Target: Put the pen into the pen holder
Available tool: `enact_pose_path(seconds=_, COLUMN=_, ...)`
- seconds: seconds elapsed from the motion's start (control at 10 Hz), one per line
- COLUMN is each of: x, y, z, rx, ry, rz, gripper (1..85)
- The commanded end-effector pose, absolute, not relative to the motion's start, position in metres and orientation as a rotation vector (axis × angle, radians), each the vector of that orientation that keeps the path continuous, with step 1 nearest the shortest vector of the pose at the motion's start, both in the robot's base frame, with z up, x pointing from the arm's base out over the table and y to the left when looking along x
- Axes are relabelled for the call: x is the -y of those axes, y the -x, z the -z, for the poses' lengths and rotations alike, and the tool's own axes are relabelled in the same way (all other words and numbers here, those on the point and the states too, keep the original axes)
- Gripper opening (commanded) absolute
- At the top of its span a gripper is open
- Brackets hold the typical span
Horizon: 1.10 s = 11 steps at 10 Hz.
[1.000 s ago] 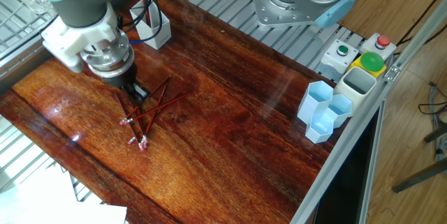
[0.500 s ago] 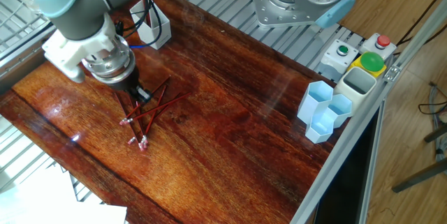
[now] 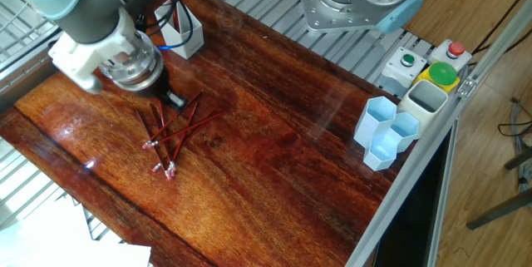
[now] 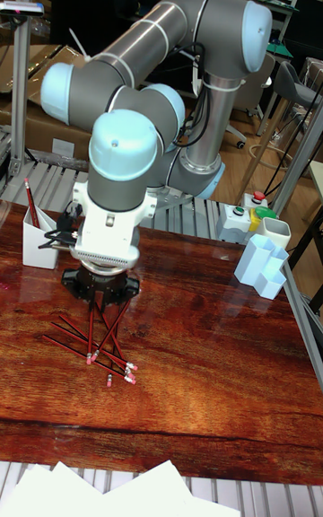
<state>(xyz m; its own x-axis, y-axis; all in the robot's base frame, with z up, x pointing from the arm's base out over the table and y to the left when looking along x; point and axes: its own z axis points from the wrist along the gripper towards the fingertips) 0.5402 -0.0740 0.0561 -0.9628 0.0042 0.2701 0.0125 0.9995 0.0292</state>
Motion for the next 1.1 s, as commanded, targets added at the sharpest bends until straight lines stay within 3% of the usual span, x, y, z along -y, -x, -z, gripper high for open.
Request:
enact_pose_path(seconds=0.0, x=0.074, y=-0.507, z=-0.071, rx=2.737, ry=-0.004, rz=0.047, gripper=24.0)
enact_pose_path(seconds=0.2, x=0.087, y=-0.504, z=-0.073, rx=2.721, ry=-0.045, rz=-0.012, gripper=24.3)
enact_pose_path(seconds=1.0, x=0.077, y=-0.49, z=-0.08, rx=2.662, ry=-0.063, rz=0.049, gripper=23.3)
